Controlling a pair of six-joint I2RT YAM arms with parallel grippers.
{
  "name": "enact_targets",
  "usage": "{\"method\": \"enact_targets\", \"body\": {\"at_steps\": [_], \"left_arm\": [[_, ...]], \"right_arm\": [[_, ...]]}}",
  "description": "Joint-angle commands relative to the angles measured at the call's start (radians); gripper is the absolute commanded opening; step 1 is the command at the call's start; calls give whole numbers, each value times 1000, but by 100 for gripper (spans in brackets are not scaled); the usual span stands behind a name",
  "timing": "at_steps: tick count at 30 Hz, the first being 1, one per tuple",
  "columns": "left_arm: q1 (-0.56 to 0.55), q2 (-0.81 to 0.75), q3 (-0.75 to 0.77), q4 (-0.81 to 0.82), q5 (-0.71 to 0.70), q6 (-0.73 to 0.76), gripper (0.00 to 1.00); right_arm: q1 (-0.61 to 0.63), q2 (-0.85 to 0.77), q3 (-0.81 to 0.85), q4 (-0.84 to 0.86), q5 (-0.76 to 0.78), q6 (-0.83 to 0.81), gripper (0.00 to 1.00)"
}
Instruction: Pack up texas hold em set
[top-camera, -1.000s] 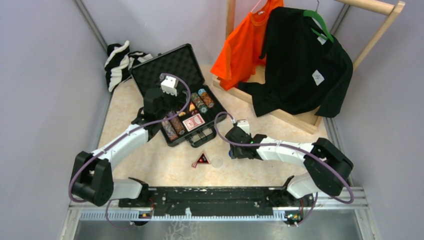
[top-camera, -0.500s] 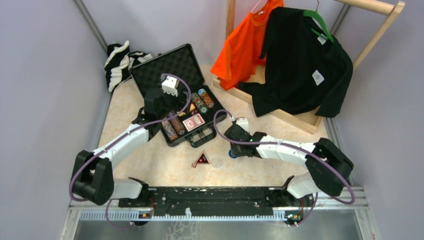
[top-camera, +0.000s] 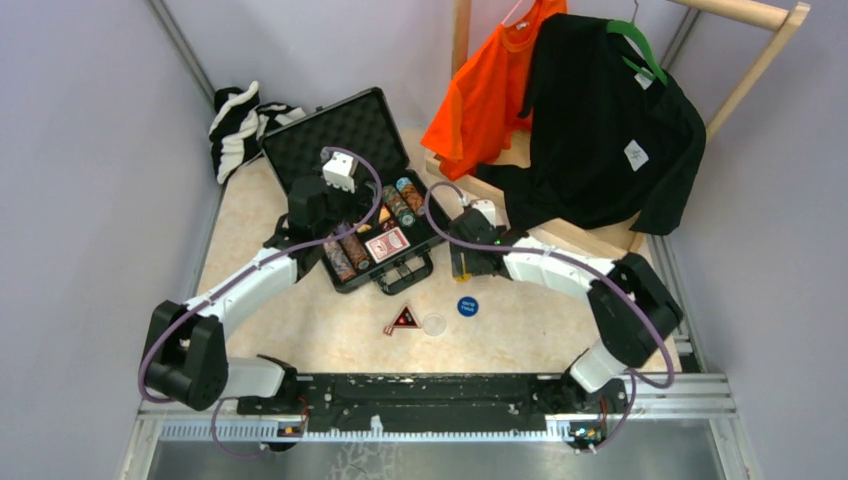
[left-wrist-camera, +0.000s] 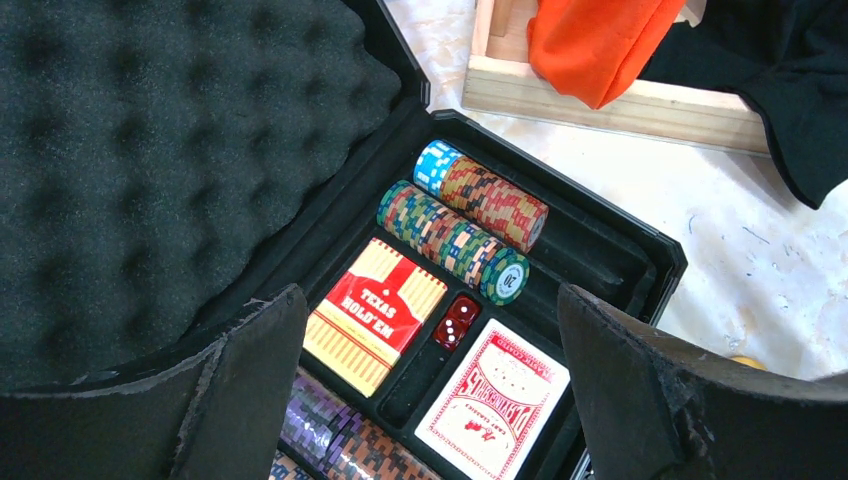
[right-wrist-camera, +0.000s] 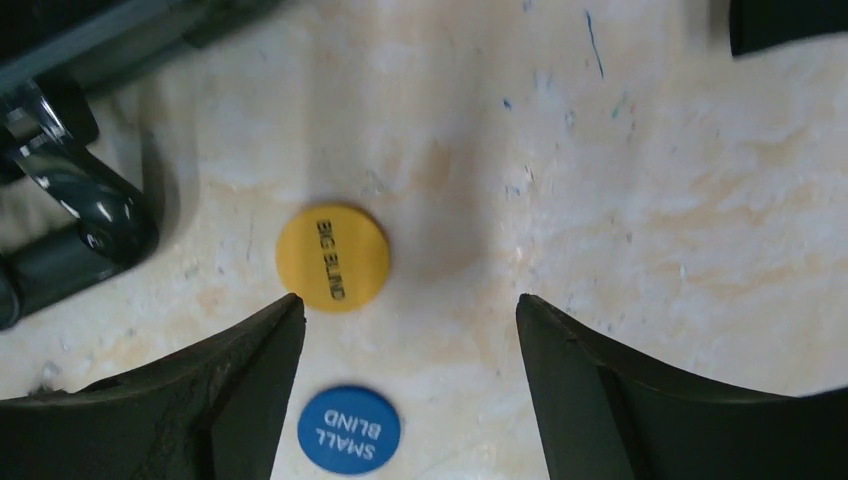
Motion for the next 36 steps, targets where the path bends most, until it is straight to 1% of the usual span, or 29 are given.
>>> {"method": "enact_targets", "body": {"at_steps": [1,6,13,15,18,22,30,32,36], "left_arm": [[10,-20,2,4,-2,2,99],[25,-18,-5,4,4,4,99],[36,-11,-9,7,16,-2,99],[36,-7,-12,10,17,-1,99],[38,-7,-12,10,16,-3,99],[40,-10,-16,11,19,-4,99],[42,-9,-20,14,26,-9,99],[43,-9,-21,15,29,-10,99],[44,-9,-22,12,26,-10,99]], "right_arm": [[-12,99,129,35,12,-105,78],[-11,210,174,48,-31,-117,78],[-11,249,154,63,-59,-113,78],[-12,249,147,65,-67,-109,78],[-10,236,135,64,-81,-100,72],[5,196,108,69,-96,-86,72],[14,187,67,89,-110,-66,72],[14,195,68,85,-103,-68,69],[17,203,66,87,-105,-67,58]]}}
